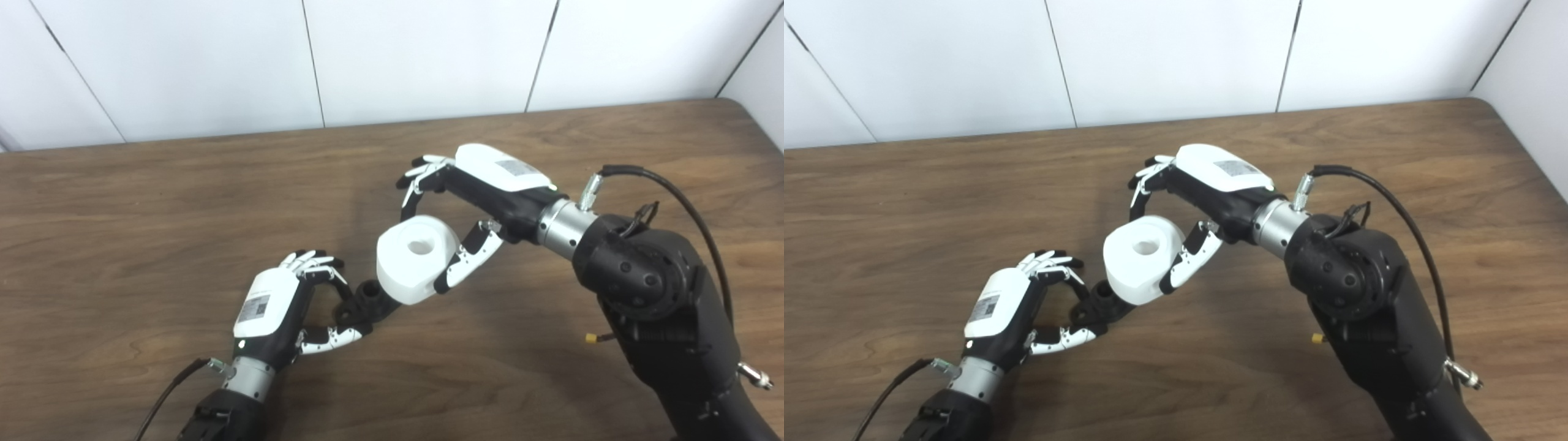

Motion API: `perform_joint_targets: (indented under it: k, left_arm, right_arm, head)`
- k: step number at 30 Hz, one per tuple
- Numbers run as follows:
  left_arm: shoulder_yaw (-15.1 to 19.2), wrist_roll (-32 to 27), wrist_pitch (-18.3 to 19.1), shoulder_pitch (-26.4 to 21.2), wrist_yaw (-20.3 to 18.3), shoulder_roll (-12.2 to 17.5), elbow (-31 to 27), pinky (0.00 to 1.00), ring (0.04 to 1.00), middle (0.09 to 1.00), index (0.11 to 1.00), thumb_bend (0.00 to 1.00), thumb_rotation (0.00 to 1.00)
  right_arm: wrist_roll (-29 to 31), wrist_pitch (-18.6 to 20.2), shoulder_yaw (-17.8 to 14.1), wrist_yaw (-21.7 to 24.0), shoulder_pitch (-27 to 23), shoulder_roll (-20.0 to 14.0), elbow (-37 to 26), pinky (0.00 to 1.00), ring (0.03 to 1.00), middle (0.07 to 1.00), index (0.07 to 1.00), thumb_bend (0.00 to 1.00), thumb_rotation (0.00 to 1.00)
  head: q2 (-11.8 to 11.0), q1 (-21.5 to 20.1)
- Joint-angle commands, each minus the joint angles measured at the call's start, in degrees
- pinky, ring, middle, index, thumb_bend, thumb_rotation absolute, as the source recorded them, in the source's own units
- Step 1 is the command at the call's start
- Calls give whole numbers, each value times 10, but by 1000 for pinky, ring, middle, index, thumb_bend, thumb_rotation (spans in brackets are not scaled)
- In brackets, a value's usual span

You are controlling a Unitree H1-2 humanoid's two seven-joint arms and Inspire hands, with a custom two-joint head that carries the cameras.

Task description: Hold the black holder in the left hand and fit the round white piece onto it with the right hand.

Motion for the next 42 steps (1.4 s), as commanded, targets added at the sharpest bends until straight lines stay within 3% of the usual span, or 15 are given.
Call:
perform_joint_targets:
  k: [1, 42]
  left_arm:
    - [-15, 13, 11, 1, -24, -4, 4, 928, 873, 780, 487, 520, 46]
    - [-29, 11, 4, -8, 0, -10, 36, 930, 866, 773, 487, 520, 46]
  right_arm:
    - [5, -6, -2, -11, -15, 0, -13, 762, 941, 837, 484, 520, 136]
    - [-5, -61, 46, -81, -26, 28, 60, 772, 935, 843, 485, 519, 138]
  head:
    - [0, 3]
    - [-17, 17]
